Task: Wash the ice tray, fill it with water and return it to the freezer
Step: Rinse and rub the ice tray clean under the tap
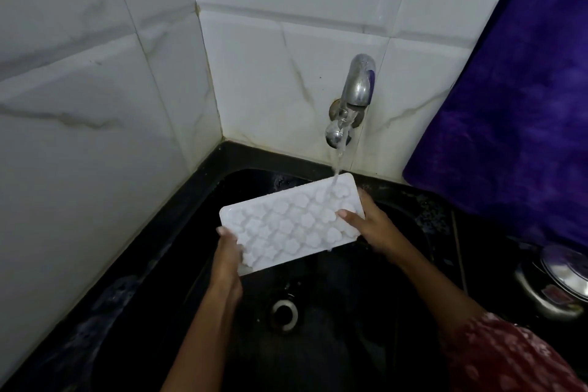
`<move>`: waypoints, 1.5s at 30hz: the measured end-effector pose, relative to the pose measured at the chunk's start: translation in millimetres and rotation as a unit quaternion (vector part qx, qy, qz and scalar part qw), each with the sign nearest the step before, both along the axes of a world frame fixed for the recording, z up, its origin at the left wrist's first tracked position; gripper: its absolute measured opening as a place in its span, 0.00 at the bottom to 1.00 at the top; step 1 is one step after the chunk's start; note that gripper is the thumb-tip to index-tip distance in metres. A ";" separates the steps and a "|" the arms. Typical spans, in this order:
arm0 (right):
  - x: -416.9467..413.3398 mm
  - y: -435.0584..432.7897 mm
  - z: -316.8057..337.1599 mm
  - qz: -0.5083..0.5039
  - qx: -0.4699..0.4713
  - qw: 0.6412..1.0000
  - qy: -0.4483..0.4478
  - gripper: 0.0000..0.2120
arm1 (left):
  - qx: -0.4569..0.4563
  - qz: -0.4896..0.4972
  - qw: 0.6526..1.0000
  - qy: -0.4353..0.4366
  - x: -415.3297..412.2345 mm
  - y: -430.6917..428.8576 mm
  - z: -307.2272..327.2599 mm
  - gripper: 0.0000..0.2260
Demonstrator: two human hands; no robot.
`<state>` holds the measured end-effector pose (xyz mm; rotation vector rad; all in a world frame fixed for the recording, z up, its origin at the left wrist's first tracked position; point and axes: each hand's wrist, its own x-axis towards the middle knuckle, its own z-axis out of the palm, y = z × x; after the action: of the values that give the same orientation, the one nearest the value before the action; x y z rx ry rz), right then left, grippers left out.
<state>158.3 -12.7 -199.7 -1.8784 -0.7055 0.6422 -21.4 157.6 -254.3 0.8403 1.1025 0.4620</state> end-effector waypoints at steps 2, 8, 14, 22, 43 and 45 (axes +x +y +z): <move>-2.8 -3.7 5.6 0.018 0.036 0.998 0.050 0.19 | -0.071 -0.016 0.996 -0.053 -4.2 0.8 6.9 0.35; -19.5 -11.1 9.3 0.129 0.032 0.990 -0.047 0.17 | -0.212 -0.088 0.970 -0.076 -28.5 11.0 19.1 0.31; -39.7 -7.7 5.0 0.193 0.047 0.951 -0.236 0.15 | -0.182 -0.041 0.966 -0.181 -24.3 -0.2 27.8 0.18; -41.3 -3.0 5.2 0.077 0.007 0.983 -0.168 0.25 | -0.075 0.135 0.951 -0.267 -24.6 -7.1 23.0 0.26; -17.9 -71.2 -6.9 -0.172 -0.101 0.980 -0.008 0.22 | -0.089 0.030 0.957 -0.274 19.5 -89.2 18.8 0.28; -12.1 -80.5 -4.3 -0.184 -0.110 0.977 -0.018 0.22 | -0.103 0.018 0.956 -0.275 27.1 -98.7 22.0 0.28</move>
<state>146.2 -93.1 -204.0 -2.1578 -0.3012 0.4600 5.7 59.0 -232.2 0.4645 0.6342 0.5593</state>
